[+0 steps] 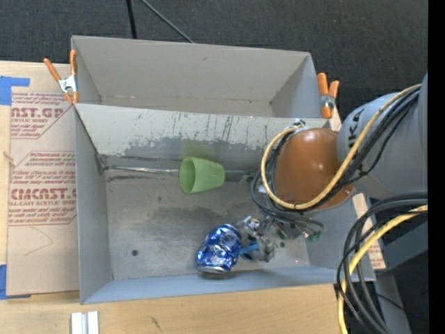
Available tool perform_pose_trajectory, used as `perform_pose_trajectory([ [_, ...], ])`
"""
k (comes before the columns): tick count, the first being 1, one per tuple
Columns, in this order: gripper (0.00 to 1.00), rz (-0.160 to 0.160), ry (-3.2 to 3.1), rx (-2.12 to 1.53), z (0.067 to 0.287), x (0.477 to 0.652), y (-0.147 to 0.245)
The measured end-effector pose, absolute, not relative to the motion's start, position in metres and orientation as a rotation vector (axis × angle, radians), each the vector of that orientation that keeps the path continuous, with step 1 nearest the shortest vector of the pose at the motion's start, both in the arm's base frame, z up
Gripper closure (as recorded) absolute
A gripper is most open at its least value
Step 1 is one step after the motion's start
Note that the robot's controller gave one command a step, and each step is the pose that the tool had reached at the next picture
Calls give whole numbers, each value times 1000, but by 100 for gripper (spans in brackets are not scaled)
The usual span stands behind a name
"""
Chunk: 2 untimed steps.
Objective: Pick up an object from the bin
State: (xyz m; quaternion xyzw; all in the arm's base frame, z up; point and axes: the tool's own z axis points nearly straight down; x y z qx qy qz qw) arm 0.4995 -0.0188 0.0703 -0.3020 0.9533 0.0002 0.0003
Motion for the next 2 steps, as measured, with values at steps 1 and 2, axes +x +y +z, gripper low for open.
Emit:
perform_pose_trajectory([
  [1,100,-3,3000,-901,183,511,-13],
  [2,100,-4,3001,-891,304,505,2],
])
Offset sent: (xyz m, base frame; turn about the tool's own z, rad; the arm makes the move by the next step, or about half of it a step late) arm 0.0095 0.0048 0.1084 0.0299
